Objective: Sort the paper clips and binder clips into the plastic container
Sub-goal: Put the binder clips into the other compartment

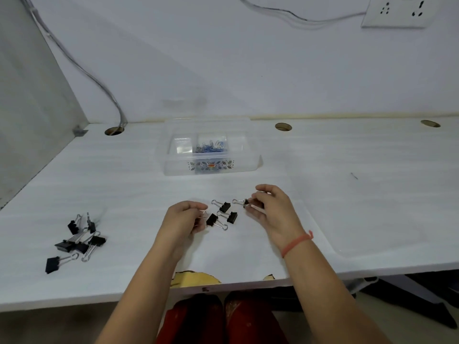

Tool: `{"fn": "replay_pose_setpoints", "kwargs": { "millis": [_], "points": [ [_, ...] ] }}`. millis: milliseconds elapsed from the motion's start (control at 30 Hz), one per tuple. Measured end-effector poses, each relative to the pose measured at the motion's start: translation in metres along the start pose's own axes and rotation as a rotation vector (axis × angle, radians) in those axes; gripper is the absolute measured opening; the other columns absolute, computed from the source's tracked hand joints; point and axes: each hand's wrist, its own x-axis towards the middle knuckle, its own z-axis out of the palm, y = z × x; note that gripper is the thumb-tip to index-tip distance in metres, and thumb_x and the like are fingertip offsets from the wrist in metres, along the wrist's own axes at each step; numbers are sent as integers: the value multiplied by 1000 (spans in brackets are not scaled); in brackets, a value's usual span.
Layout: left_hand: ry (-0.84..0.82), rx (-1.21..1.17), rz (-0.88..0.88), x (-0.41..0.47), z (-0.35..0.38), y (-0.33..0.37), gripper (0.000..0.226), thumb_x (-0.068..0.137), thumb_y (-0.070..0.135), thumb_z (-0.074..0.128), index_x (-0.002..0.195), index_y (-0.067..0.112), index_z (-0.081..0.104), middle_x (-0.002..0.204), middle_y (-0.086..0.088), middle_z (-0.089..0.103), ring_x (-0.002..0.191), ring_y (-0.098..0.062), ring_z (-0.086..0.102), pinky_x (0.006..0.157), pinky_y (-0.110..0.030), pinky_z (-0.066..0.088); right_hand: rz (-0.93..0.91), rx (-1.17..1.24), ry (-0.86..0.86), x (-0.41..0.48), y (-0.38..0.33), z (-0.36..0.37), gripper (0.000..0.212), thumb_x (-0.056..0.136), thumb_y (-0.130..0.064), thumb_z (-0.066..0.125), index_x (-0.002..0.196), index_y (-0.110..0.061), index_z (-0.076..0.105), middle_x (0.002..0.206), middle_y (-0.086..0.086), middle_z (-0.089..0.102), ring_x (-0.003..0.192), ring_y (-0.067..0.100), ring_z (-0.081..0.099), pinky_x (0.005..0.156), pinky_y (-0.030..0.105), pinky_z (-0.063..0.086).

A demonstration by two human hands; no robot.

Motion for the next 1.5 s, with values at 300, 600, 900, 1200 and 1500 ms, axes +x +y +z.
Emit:
{"fn": "replay_pose_setpoints", "kwargs": {
  "millis": [300, 600, 900, 1200, 1500],
  "points": [
    [-112, 994, 404, 14, 8, -9, 20, 75, 19, 67, 92, 27, 63, 98, 2, 54, 85, -13, 52, 63, -19, 37, -375, -1237, -172, 2, 33, 5, 36, 78, -25, 68, 112, -18, 60, 107, 2, 50, 97, 18, 52, 82, 25, 41],
    [-83, 379, 264, 18, -12, -11, 5, 89, 19, 58, 85, 17, 62, 75, -2, 55, 62, -18, 50, 59, -26, 39, -106, -435, -93, -2, 25, 0, 15, 95, -23, 47, 98, -15, 59, 86, 4, 56, 65, 17, 50, 55, 25, 42],
    [-166, -382, -156, 22, 14, 6, 18, 84, 22, 57, 69, 10, 56, 66, -7, 59, 58, -18, 52, 45, -21, 43, 247, 276, 37, 21, 1, -17, 48, 85, -53, 55, 54, -17, 53, 51, -2, 52, 35, 10, 34, 38, 15, 23],
    [-147, 948, 446, 45, 34, -3, 28, 72, 23, 74, 97, 28, 63, 64, 16, 48, 65, -6, 48, 53, -14, 30, -414, -1536, -147, 24, 11, -14, 36, 93, -34, 44, 124, -14, 43, 104, 11, 65, 96, 34, 60, 69, 34, 41],
    [-77, 951, 498, 44, 31, -13, 27, 71, 28, 76, 86, 21, 55, 78, 6, 44, 70, -12, 49, 54, -14, 28, -537, -1492, -25, 16, 20, -12, 26, 97, -29, 35, 104, -10, 52, 93, 11, 67, 84, 33, 61, 61, 32, 36]
  ]
}}
